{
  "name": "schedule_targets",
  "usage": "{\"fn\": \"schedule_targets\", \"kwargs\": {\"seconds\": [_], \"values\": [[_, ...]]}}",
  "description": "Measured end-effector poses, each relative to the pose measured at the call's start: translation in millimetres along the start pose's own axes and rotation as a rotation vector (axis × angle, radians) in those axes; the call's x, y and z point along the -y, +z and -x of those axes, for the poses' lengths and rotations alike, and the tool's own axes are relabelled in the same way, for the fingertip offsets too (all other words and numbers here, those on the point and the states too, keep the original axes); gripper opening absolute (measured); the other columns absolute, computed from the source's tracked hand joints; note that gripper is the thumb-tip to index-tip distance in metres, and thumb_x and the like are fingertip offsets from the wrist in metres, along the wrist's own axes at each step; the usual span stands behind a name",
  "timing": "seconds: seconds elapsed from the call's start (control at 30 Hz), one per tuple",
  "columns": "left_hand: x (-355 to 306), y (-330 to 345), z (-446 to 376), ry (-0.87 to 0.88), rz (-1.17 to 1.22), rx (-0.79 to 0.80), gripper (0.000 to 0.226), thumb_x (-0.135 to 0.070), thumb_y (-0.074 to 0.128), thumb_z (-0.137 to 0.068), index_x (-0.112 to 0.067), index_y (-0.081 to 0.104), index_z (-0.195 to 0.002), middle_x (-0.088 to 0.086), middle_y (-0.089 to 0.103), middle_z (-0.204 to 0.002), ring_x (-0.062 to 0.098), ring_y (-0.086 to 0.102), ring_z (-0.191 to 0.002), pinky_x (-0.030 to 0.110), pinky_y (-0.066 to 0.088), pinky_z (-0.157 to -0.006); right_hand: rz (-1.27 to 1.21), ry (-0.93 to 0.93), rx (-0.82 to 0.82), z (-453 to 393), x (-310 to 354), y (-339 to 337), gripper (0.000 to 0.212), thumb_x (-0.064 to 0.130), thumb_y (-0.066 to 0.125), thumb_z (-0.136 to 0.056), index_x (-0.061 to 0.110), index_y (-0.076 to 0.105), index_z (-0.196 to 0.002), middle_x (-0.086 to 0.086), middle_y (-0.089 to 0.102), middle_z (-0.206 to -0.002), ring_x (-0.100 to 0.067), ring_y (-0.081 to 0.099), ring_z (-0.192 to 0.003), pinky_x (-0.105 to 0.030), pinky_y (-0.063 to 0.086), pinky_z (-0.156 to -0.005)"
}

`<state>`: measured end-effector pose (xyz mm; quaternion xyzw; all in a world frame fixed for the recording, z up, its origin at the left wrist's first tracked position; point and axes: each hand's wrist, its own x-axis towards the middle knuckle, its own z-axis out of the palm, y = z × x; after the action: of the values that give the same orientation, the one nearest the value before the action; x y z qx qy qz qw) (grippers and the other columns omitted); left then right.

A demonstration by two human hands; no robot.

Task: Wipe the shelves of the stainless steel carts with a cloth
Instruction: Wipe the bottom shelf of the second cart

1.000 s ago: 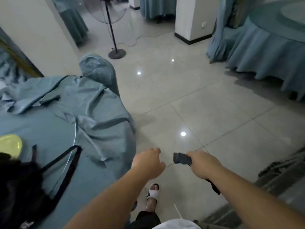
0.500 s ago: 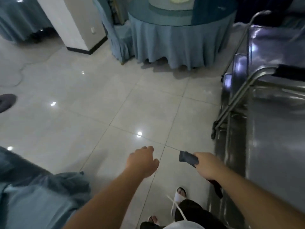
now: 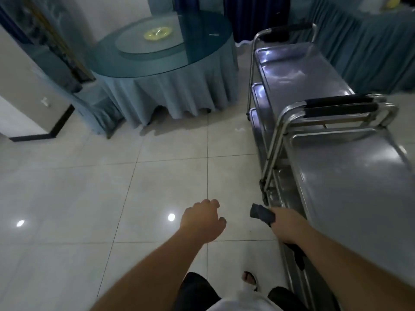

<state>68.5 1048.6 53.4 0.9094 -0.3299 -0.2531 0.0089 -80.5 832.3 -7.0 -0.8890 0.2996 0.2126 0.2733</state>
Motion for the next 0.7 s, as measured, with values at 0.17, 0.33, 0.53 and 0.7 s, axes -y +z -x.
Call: {"fn": "schedule_targets", "kwargs": {"seconds": [0.17, 0.33, 0.53, 0.7], "values": [[-18, -32, -82, 0.119, -0.085, 0.078, 0.055, -0.05, 0.05, -0.101, -0.028, 0.048, -0.152, -0.003, 0.059, -0.142, 0.023, 0.058, -0.126, 0.038, 0.043, -0.101, -0.134, 0.112, -0.068, -40, -16, -26, 0.016, 0.017, 0.049, -0.098, 0.016, 0.064, -0.094, -0.001, 0.068, -0.089, -0.016, 0.066, -0.081, -0.036, 0.059, -0.08], [-41, -59, -184, 0.3, -0.191, 0.131, 0.056, -0.051, 0.05, -0.1, -0.03, 0.048, -0.151, -0.003, 0.058, -0.143, 0.023, 0.057, -0.128, 0.039, 0.043, -0.104, -0.201, 0.268, -0.128, -76, -31, -35, 0.014, 0.012, 0.046, -0.099, 0.015, 0.059, -0.097, -0.002, 0.065, -0.09, -0.017, 0.063, -0.083, -0.029, 0.052, -0.071], [-55, -89, -297, 0.559, -0.33, 0.233, 0.054, -0.051, 0.05, -0.101, -0.028, 0.049, -0.15, 0.0, 0.057, -0.143, 0.025, 0.057, -0.127, 0.038, 0.044, -0.101, -0.396, 0.559, -0.236, -116, -20, -32, 0.028, 0.008, 0.048, -0.096, 0.021, 0.044, -0.072, 0.004, 0.053, -0.072, -0.016, 0.057, -0.072, -0.022, 0.036, -0.055], [-63, -96, -362, 0.668, -0.444, 0.335, 0.051, -0.048, 0.05, -0.102, -0.025, 0.049, -0.148, 0.002, 0.057, -0.144, 0.027, 0.056, -0.128, 0.04, 0.047, -0.102, -0.567, 0.729, -0.269, -137, 10, -8, 0.009, 0.017, 0.052, -0.101, 0.02, 0.058, -0.094, 0.002, 0.061, -0.082, -0.022, 0.066, -0.084, -0.027, 0.044, -0.066]]}}
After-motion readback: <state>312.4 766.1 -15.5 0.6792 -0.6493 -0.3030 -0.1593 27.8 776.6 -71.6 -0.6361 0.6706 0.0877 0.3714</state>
